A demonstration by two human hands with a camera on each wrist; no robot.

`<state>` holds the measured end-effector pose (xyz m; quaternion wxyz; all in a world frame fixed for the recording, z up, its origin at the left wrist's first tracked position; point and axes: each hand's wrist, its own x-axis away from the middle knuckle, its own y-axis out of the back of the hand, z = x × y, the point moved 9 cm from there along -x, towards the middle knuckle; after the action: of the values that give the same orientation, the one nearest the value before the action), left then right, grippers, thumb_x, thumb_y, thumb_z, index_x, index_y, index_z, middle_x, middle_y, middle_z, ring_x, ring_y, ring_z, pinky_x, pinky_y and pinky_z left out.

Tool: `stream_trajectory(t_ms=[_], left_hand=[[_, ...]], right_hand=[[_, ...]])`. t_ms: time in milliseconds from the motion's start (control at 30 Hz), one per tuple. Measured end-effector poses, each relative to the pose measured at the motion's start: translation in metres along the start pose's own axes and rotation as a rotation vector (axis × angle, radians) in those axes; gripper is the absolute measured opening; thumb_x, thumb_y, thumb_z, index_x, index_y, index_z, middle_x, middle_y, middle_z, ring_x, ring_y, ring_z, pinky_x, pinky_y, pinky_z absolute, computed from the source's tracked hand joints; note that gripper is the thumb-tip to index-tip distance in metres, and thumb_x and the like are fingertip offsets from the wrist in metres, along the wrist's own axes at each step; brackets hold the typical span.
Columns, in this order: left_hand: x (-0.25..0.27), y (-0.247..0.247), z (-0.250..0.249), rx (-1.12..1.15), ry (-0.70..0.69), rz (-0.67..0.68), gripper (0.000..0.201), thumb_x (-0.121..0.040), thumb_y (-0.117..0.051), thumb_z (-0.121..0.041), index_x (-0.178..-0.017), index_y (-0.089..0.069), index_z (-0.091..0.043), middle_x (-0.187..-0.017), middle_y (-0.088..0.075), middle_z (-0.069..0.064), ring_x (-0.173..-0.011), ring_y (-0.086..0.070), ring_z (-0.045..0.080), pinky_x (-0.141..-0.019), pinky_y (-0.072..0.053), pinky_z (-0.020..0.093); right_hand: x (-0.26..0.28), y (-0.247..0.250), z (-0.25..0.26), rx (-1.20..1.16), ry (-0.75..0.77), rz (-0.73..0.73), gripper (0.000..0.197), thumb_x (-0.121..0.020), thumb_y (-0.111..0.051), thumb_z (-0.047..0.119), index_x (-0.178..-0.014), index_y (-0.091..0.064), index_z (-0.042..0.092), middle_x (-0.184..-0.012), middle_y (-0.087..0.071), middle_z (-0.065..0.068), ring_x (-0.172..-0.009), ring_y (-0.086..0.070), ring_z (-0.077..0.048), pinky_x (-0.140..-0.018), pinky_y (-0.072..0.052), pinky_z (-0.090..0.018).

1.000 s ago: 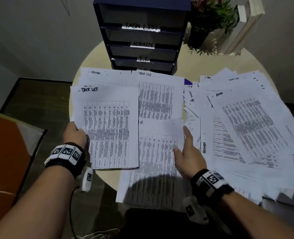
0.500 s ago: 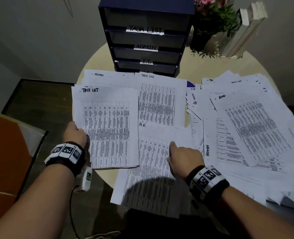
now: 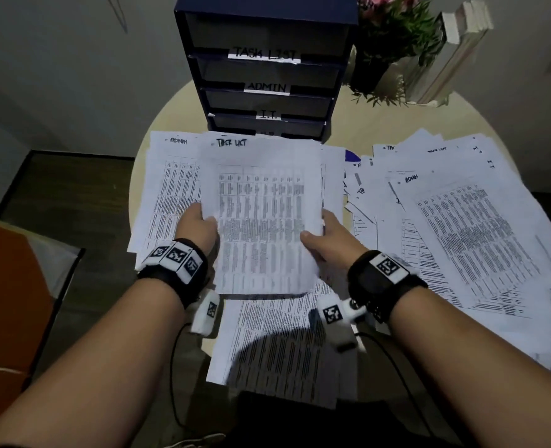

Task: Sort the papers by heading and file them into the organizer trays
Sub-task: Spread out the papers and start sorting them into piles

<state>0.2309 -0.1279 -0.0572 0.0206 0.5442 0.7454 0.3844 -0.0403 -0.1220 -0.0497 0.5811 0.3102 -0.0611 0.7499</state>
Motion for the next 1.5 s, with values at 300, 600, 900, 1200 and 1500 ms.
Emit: stream_trajectory(t_ms=[300, 600, 900, 1200, 1500], left_hand=[[0.027, -0.059, -0.013, -0.035, -0.068, 0.202, 0.071, -0.092, -0.062, -0.003, -0.151, -0.028, -0.020, -0.148, -0.046, 0.008, -0.130, -0.049, 0.028, -0.103, -0.044, 0.037], [0.025, -0.079, -0.019, -0.267, -0.184, 0.092, 0.047, -0.095, -0.057, -0.004, -0.141, -0.049, -0.009, -0.135, -0.055, 0.015, -0.123, -0.054, 0.029, -0.104, -0.041, 0.036], [0.044, -0.077, -0.026, -0.430, -0.174, 0.012, 0.066, -0.087, -0.068, -0.015, -0.146, -0.040, -0.021, -0.162, -0.005, 0.011, -0.145, -0.014, 0.034, -0.116, -0.023, 0.051], [0.093, -0.153, -0.110, -0.062, -0.243, 0.270, 0.050, -0.093, -0.058, -0.008, -0.142, -0.045, -0.010, -0.127, -0.054, 0.010, -0.111, -0.059, 0.020, -0.100, -0.045, 0.034], [0.139, -0.278, -0.141, 0.024, -0.067, 0.501, 0.003, -0.087, -0.059, -0.022, -0.087, -0.058, -0.019, -0.074, -0.060, 0.008, -0.069, -0.057, 0.021, -0.084, -0.056, 0.045]], right_hand=[[-0.036, 0.064, -0.007, 0.082, 0.050, -0.390, 0.065, -0.098, -0.051, 0.004, -0.152, -0.019, 0.022, -0.147, -0.045, -0.015, -0.131, -0.048, -0.027, -0.092, -0.034, -0.021], [-0.041, 0.039, -0.017, 0.622, 0.147, -0.238, 0.042, -0.086, -0.049, -0.015, -0.125, -0.059, -0.004, -0.158, -0.014, -0.015, -0.138, -0.033, -0.028, -0.095, -0.031, -0.013], [-0.018, 0.047, 0.000, 0.867, 0.155, -0.247, 0.043, -0.090, -0.055, 0.013, -0.132, -0.054, 0.020, -0.163, -0.008, -0.005, -0.140, -0.019, -0.033, -0.109, -0.028, -0.045], [0.037, 0.188, -0.064, 0.823, -0.094, -0.297, 0.034, -0.095, -0.053, 0.029, -0.128, -0.061, 0.024, -0.152, -0.034, 0.000, -0.138, -0.024, -0.027, -0.109, -0.028, -0.039], [0.057, 0.268, -0.146, 0.954, -0.109, -0.133, 0.060, -0.099, -0.050, 0.032, -0.154, -0.028, 0.022, -0.165, -0.009, 0.000, -0.149, -0.016, -0.021, -0.119, -0.020, -0.047]])
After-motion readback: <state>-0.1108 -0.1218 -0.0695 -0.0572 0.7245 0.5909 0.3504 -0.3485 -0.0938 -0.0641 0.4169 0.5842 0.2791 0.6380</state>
